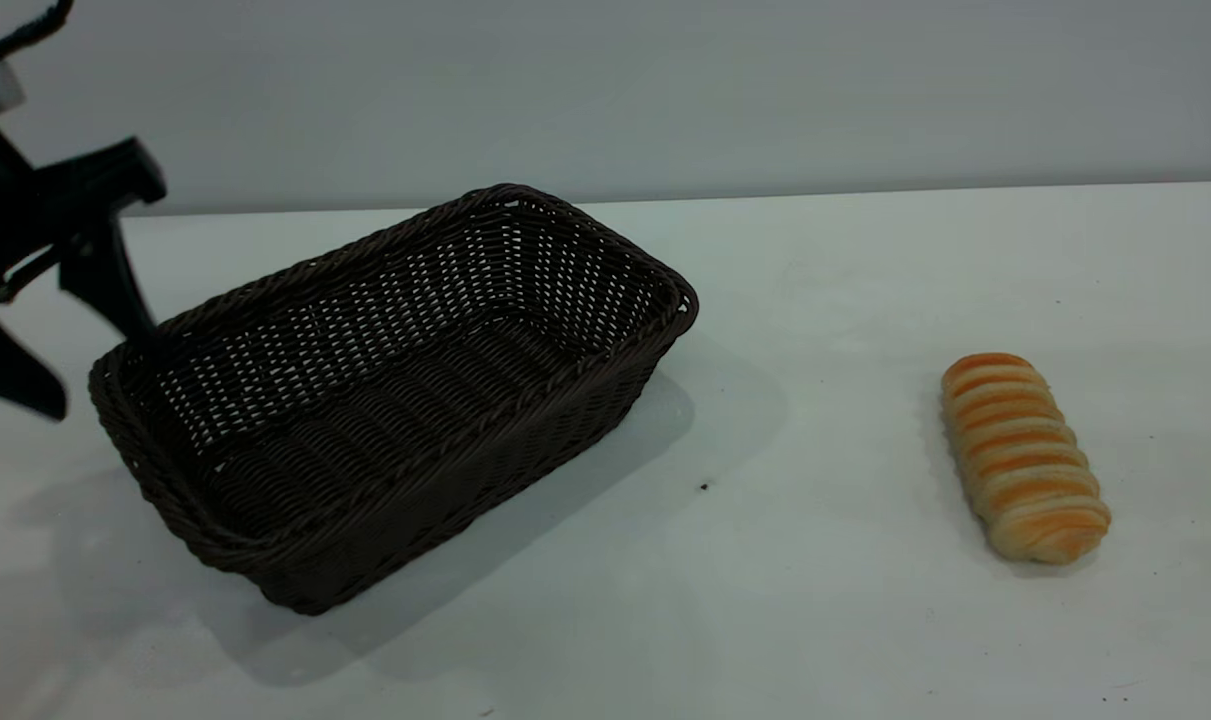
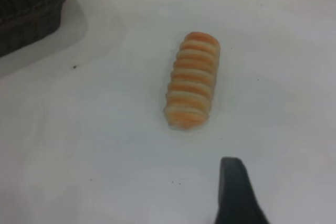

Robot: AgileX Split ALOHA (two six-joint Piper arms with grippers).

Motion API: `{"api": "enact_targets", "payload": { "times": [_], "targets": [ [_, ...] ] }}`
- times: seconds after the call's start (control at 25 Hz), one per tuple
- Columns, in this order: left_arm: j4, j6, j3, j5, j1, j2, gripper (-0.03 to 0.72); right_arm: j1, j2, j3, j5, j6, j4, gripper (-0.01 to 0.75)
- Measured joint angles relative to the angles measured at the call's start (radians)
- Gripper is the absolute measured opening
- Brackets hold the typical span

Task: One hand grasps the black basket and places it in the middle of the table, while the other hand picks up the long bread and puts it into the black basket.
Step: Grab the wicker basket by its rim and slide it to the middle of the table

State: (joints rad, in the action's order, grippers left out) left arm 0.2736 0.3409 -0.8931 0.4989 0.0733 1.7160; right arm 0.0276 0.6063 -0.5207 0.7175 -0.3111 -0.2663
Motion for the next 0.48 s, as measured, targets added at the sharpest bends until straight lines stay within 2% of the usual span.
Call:
{"api": "enact_targets", "payload": {
  "times": [0.48],
  "targets": [
    [-0.032, 0.038, 0.008, -0.064, 0.0, 0.08, 0.56, 0.0, 0.0, 0.0, -0.004, -0.001, -0.001, 0.441]
  ]
}}
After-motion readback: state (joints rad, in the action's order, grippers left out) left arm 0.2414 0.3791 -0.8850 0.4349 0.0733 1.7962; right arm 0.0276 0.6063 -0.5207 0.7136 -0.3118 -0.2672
